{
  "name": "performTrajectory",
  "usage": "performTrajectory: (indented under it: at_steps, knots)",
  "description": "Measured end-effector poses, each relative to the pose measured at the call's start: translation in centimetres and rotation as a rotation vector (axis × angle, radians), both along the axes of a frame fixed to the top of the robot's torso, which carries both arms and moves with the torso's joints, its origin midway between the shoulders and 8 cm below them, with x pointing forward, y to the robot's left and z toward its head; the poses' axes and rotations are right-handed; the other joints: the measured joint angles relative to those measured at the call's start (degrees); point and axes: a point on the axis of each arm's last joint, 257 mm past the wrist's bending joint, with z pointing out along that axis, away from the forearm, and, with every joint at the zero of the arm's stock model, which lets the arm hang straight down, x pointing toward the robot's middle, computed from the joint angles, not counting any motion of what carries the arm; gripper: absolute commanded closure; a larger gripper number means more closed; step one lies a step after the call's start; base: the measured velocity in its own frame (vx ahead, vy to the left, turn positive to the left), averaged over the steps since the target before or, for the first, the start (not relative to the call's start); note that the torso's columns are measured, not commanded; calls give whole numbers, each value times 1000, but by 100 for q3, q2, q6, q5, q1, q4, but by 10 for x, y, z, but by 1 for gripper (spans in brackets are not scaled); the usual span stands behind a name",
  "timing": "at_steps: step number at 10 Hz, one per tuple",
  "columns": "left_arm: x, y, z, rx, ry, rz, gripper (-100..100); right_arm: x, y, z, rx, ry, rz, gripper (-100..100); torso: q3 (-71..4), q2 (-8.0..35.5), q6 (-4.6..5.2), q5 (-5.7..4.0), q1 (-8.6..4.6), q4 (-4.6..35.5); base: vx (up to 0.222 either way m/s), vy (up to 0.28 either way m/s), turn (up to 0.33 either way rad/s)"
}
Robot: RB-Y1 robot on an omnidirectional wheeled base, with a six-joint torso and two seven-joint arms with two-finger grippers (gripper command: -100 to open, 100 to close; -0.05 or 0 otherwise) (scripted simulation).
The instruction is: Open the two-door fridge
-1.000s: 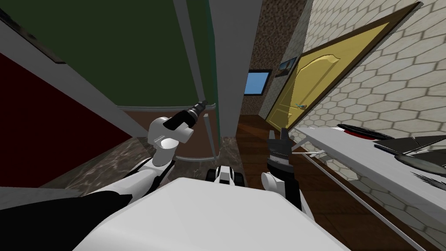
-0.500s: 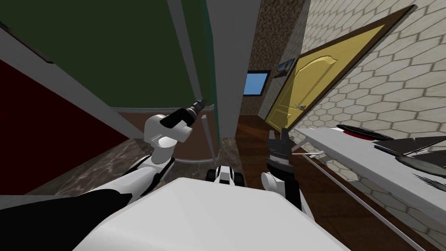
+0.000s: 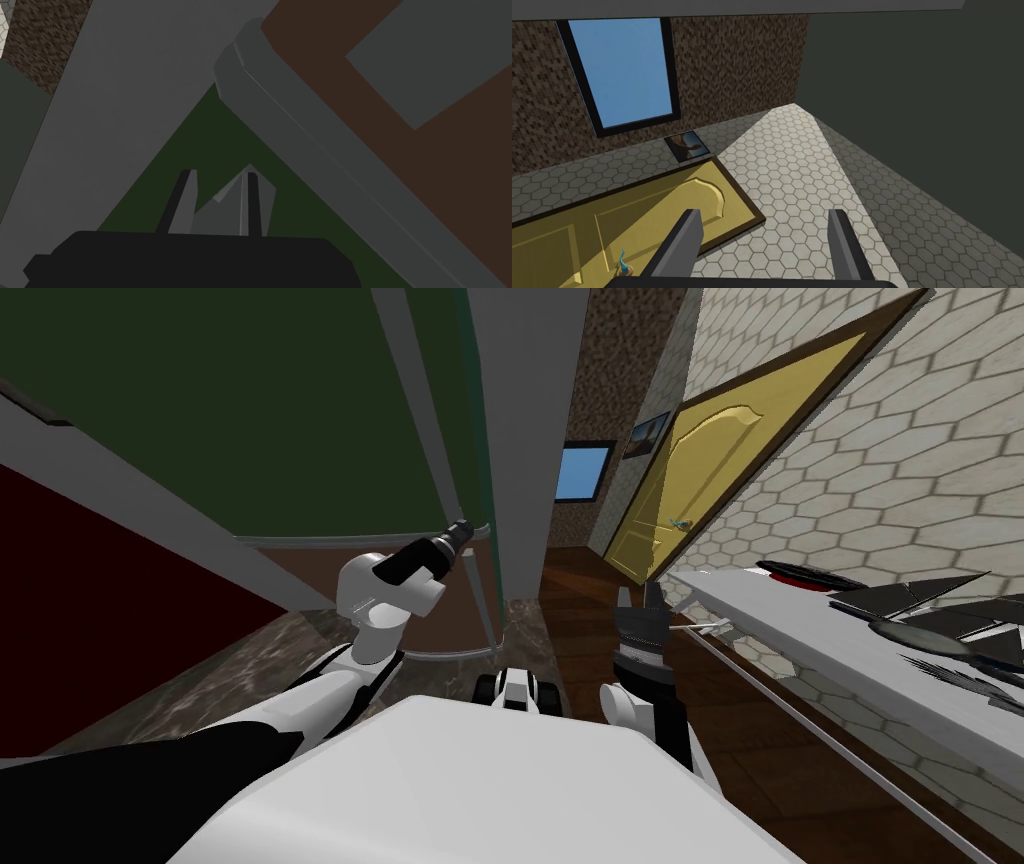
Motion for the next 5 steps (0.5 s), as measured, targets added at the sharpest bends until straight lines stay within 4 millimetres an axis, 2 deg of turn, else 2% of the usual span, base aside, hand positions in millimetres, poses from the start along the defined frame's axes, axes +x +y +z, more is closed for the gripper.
performTrajectory:
  at_steps: [1,4,5]
  knots:
    - [-1,-7,0,1,2,-14,100,0,0,0,0,0,0,0,-4,-7,-35,9,-8,5,-254,161,-156]
    - [-11,-24,-1,1,10,-42,100,0,0,0,0,0,0,0,-17,-23,-42,0,-18,15,-264,159,-161]
    - [-14,-29,-2,1,10,-49,100,0,0,0,0,0,0,0,-20,-24,-34,2,-1,16,-291,234,-249]
